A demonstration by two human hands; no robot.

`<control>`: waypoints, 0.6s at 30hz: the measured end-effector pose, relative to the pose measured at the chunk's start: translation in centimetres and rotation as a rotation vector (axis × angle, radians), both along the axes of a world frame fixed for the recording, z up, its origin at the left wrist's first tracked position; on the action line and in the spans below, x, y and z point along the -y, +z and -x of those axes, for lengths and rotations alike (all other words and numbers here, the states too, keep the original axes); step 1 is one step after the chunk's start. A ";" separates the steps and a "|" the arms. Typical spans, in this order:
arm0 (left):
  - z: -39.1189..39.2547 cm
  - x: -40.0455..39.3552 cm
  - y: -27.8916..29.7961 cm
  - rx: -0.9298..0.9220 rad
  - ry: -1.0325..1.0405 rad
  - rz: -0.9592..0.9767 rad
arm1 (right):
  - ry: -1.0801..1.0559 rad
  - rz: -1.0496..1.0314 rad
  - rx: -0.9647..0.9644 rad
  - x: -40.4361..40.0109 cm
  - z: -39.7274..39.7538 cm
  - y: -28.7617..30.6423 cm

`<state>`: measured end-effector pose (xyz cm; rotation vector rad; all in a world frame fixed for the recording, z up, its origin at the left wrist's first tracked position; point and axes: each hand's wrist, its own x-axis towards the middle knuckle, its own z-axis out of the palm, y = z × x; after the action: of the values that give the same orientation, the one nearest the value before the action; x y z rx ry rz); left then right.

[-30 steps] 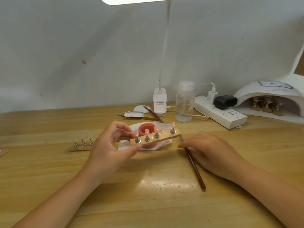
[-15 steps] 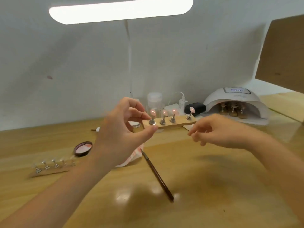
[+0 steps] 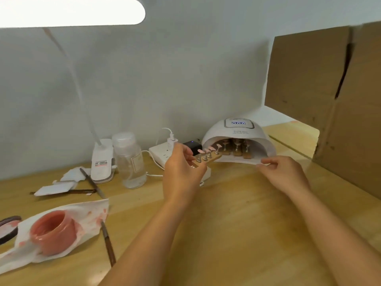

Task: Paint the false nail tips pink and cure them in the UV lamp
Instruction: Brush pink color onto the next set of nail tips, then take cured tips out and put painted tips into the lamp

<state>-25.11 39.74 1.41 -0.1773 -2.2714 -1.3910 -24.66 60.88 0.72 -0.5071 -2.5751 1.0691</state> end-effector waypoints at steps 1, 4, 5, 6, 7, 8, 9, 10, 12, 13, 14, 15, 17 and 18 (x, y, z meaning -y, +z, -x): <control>0.3 -0.5 -0.4 0.007 0.014 0.003 | -0.007 -0.006 -0.012 0.0 0.6 -0.3; 1.1 -1.6 -0.8 0.016 0.074 0.014 | -0.011 -0.060 -0.027 0.3 2.6 -0.8; 1.2 -2.0 -0.9 0.012 0.093 0.021 | -0.011 -0.091 -0.016 0.4 3.2 -0.8; 1.4 -2.3 -1.0 0.006 0.115 0.033 | -0.008 -0.123 0.001 0.7 3.7 -0.7; 1.4 -2.6 -1.1 0.001 0.142 0.052 | -0.003 -0.154 0.016 0.9 4.2 -0.7; 1.5 -2.8 -1.3 -0.003 0.168 0.076 | -0.004 -0.179 0.019 1.0 4.5 -0.7; 1.5 -3.1 -1.4 -0.005 0.189 0.098 | -0.016 -0.200 0.007 1.2 4.8 -0.7; 1.5 -3.2 -1.6 -0.006 0.207 0.112 | -0.033 -0.218 -0.014 1.2 5.0 -0.8; 1.7 -3.5 -1.9 -0.020 0.231 0.129 | -0.067 -0.249 -0.058 1.2 5.4 -1.0; 1.8 -3.6 -1.9 -0.033 0.234 0.136 | -0.079 -0.255 -0.073 1.2 5.4 -1.1; 1.8 -3.6 -1.9 -0.045 0.234 0.140 | -0.087 -0.258 -0.081 1.1 5.5 -1.1; 1.7 -3.6 -1.9 -0.057 0.233 0.141 | -0.090 -0.265 -0.084 1.0 5.5 -1.1; 1.7 -3.4 -1.9 -0.069 0.228 0.133 | -0.077 -0.296 -0.066 0.8 5.2 -1.0; 1.7 -3.3 -1.9 -0.072 0.229 0.127 | -0.063 -0.318 -0.052 0.7 4.8 -0.9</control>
<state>-26.79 43.02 -0.51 -0.0067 -2.2415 -1.1085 -29.43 60.20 -0.17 -0.4674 -2.5949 0.6259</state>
